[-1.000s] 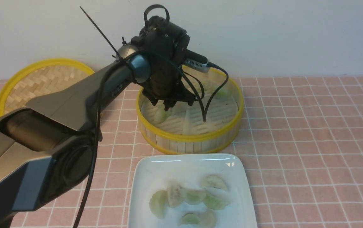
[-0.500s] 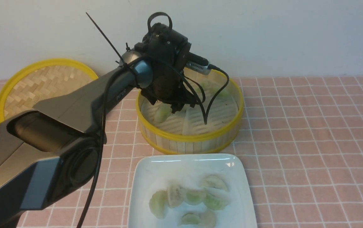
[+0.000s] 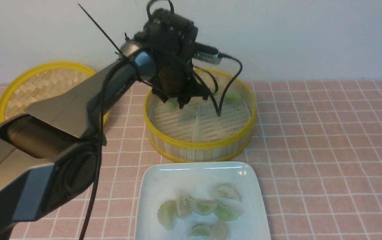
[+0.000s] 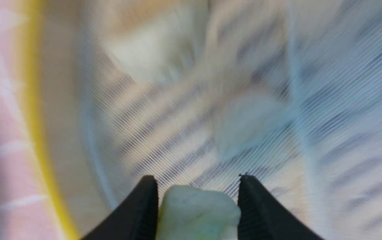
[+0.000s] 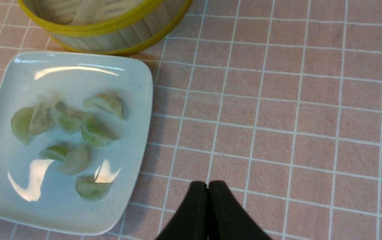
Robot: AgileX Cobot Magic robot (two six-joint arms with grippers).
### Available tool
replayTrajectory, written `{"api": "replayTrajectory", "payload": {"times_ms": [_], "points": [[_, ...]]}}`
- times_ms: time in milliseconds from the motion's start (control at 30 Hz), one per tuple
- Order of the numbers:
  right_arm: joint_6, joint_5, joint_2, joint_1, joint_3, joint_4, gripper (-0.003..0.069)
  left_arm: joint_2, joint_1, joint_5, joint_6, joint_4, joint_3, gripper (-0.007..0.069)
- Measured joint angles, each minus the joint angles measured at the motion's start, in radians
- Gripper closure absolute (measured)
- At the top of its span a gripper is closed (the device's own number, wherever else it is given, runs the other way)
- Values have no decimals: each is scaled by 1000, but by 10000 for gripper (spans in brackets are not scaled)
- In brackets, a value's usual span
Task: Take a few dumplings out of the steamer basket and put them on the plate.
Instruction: Use the left arm to grab a dumpling from the steamer, then use the left arm to put the dumpling into the plate, then use the left arm to grab a dumpling from the steamer
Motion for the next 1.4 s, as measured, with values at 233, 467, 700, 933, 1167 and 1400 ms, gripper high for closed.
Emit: {"api": "replayTrajectory", "payload": {"times_ms": [233, 467, 700, 933, 1167, 1400], "points": [[-6, 8, 0, 0, 0, 18, 673, -270, -2, 1, 66, -194, 217, 354], [-6, 17, 0, 0, 0, 19, 673, -413, -50, 3, 103, -322, 633, 354], [-6, 17, 0, 0, 0, 22, 673, -331, -103, -114, 234, -338, 748, 354], [-6, 16, 0, 0, 0, 42, 673, -306, -103, -135, 253, -332, 722, 136], [-7, 16, 0, 0, 0, 44, 673, -306, -98, -136, 222, -258, 544, 207], [-7, 16, 0, 0, 0, 44, 673, -254, -16, -232, 297, -260, 348, 613]]}}
